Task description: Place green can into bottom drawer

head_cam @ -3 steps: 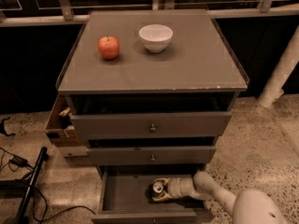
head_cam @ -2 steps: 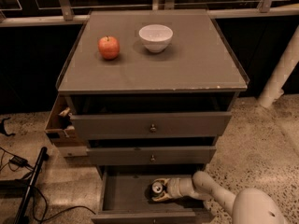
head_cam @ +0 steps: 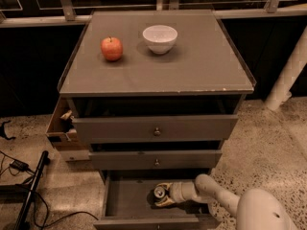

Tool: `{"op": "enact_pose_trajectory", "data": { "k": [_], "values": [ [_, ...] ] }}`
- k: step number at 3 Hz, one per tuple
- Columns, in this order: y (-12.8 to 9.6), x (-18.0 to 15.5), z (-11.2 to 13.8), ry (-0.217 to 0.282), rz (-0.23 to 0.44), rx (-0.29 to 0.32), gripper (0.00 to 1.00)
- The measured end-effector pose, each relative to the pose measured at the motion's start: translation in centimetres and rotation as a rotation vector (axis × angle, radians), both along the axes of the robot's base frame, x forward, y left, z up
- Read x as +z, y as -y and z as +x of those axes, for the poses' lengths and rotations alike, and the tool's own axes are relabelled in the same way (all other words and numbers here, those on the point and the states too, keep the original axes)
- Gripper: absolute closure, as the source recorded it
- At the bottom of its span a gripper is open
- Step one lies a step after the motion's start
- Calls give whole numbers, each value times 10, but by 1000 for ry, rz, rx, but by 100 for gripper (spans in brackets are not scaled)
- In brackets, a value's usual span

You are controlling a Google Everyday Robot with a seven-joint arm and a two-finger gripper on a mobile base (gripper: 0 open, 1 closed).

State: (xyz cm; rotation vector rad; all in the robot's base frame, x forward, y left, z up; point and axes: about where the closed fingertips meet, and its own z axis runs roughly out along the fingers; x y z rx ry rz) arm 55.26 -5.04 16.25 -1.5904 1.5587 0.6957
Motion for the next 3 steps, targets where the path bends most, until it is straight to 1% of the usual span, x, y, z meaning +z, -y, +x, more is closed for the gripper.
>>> {"op": "enact_pose_trajectory", "data": {
  "k": [1, 2, 3],
  "values": [
    [-3, 3, 1, -8, -6, -1, 100],
    [-3, 3, 1, -8, -6, -1, 81],
    [-3, 3, 0, -8, -6, -1, 50]
  ]
}}
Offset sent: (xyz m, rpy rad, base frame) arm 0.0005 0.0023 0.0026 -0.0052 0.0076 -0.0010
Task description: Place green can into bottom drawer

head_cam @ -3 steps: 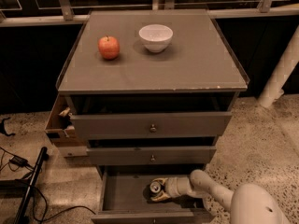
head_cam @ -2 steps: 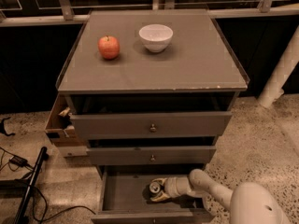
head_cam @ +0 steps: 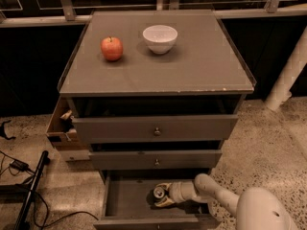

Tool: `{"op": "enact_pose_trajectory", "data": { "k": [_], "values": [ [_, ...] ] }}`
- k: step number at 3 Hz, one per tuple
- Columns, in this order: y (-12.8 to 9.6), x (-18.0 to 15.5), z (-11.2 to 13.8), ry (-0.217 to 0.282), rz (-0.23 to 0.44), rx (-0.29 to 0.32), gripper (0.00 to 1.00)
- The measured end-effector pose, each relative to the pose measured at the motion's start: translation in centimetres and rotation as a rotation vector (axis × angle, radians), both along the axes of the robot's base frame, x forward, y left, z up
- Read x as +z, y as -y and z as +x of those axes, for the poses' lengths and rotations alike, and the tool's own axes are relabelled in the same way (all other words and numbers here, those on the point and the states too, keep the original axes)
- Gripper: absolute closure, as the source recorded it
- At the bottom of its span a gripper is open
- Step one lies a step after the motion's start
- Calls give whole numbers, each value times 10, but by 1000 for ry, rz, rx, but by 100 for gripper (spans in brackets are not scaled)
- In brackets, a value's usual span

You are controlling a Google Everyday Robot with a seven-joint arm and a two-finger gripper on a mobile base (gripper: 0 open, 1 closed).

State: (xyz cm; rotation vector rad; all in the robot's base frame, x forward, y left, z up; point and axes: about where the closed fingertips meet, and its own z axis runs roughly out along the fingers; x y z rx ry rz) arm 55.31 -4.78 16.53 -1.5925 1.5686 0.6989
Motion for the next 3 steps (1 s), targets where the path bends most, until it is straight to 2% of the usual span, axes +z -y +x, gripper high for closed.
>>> {"op": "enact_pose_trajectory", "data": {
  "k": [2, 3],
  "values": [
    [0, 0, 0, 0, 0, 0, 4],
    [0, 0, 0, 0, 0, 0, 0]
  ]
}}
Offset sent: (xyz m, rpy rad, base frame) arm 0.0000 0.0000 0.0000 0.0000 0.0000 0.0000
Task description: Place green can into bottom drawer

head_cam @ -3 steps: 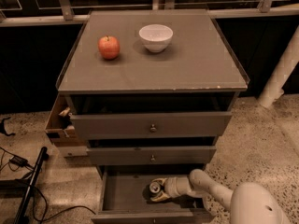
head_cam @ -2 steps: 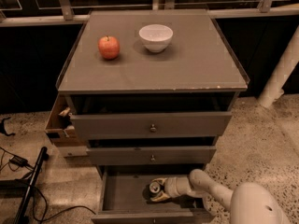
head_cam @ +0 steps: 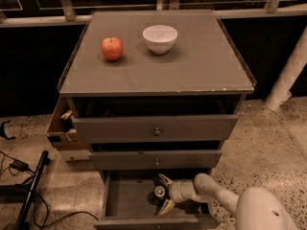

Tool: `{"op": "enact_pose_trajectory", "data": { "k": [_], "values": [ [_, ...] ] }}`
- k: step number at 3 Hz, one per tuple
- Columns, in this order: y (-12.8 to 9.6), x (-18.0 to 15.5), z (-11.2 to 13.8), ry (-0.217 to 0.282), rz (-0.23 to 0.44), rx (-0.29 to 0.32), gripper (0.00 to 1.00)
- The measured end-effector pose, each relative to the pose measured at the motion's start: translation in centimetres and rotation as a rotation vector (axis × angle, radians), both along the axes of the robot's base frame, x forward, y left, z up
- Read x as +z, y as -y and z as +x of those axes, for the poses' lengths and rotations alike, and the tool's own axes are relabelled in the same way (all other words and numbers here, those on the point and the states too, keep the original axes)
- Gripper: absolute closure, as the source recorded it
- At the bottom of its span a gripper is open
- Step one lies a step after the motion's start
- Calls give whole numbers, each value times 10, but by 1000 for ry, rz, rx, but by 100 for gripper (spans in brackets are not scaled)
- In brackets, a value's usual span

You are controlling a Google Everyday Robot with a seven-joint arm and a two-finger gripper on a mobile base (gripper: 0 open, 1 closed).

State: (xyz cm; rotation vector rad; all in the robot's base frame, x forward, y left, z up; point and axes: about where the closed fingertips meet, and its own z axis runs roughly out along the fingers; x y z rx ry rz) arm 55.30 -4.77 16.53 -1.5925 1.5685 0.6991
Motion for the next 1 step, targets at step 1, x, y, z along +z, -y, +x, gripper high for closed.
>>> {"op": "enact_pose_trajectory", "data": {
  "k": [1],
  "values": [
    [0, 0, 0, 0, 0, 0, 0]
  ]
}}
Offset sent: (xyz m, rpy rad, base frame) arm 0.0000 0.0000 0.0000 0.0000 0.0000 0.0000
